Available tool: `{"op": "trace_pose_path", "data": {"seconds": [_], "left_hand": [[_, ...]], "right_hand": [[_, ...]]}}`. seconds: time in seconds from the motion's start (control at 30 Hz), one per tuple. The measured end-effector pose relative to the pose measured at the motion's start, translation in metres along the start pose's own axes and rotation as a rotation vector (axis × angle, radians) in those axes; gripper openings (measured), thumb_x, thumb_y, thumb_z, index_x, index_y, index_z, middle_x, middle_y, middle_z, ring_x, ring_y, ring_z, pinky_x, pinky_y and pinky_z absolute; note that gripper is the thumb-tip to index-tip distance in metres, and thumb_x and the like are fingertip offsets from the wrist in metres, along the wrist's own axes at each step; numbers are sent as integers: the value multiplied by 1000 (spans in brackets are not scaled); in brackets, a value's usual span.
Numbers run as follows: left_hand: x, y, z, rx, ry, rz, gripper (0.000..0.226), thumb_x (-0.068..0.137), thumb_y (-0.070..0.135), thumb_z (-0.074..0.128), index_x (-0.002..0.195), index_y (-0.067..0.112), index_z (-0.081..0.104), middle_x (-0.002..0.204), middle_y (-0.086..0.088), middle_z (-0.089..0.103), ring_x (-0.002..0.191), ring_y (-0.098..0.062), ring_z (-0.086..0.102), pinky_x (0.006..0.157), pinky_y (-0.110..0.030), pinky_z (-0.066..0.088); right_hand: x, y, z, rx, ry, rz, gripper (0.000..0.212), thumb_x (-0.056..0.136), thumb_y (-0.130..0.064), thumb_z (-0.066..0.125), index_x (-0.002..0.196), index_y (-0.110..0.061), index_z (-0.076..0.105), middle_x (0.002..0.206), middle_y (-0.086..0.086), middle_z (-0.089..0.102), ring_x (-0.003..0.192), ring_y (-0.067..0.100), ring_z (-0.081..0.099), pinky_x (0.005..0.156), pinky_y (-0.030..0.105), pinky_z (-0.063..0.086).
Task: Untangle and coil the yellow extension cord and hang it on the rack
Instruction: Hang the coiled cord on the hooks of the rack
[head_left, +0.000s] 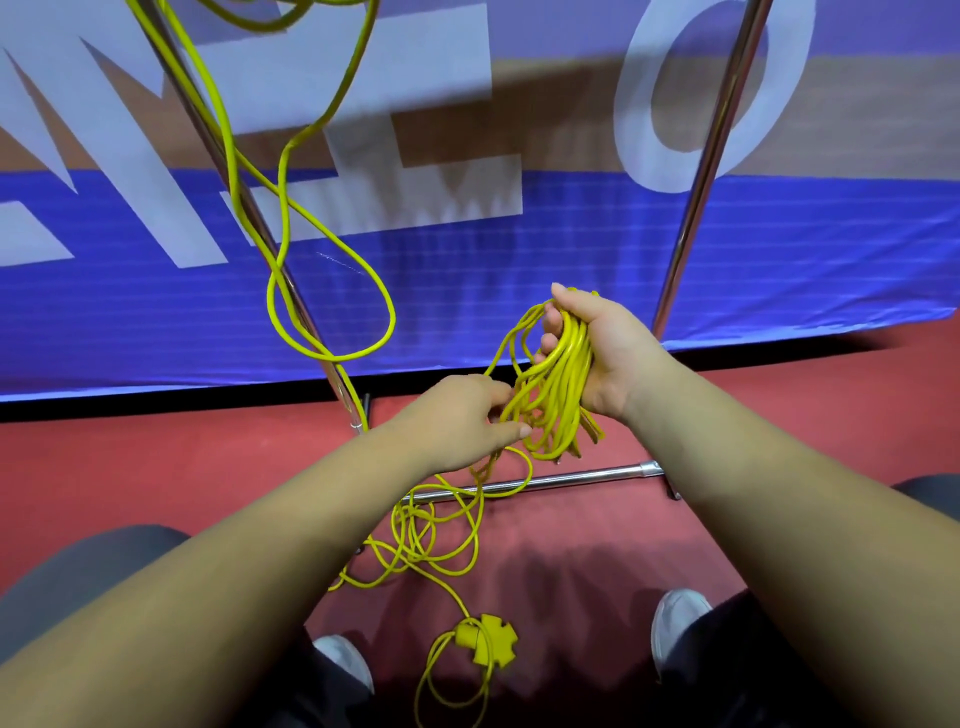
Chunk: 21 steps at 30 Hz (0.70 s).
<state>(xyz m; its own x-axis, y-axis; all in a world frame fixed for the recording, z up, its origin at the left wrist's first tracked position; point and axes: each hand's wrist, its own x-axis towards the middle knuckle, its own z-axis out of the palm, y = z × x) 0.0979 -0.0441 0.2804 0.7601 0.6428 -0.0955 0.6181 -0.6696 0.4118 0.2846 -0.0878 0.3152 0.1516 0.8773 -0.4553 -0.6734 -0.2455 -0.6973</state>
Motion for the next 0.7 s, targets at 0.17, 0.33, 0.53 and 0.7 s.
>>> {"op": "trace_pose_path", "data": {"seconds": [0.17, 0.33, 0.53, 0.7], "left_hand": [[-4, -2, -1, -156, -110, -91, 30, 92, 40, 76, 81, 23, 53, 70, 4, 70, 63, -9, 70, 63, -26, 53], [-5, -17, -13, -1, -303, -93, 16, 88, 23, 77, 90, 24, 60, 81, 3, 71, 71, -14, 68, 74, -36, 57], [-7, -21, -25, 153, -321, -189, 35, 90, 5, 52, 113, 26, 69, 103, -1, 69, 91, -25, 68, 78, -35, 57], [-9, -29, -31, 27, -357, -288, 31, 101, 9, 48, 128, 24, 51, 101, -1, 71, 79, -21, 73, 67, -33, 57]], "right_hand": [[1, -4, -2, 60, 50, -33, 24, 103, -27, 63, 85, -11, 64, 67, -2, 69, 54, 18, 67, 61, 30, 56], [5, -1, -7, 15, 118, -107, 11, 103, -21, 62, 109, -12, 64, 77, 2, 78, 63, 22, 76, 61, 33, 59], [8, 3, -13, -39, 143, -146, 6, 106, -20, 61, 107, -14, 61, 83, 3, 81, 74, 20, 79, 64, 35, 60], [9, 1, -15, -14, 143, -182, 6, 107, -18, 59, 109, -13, 60, 87, 4, 82, 78, 22, 80, 64, 33, 61]]}}
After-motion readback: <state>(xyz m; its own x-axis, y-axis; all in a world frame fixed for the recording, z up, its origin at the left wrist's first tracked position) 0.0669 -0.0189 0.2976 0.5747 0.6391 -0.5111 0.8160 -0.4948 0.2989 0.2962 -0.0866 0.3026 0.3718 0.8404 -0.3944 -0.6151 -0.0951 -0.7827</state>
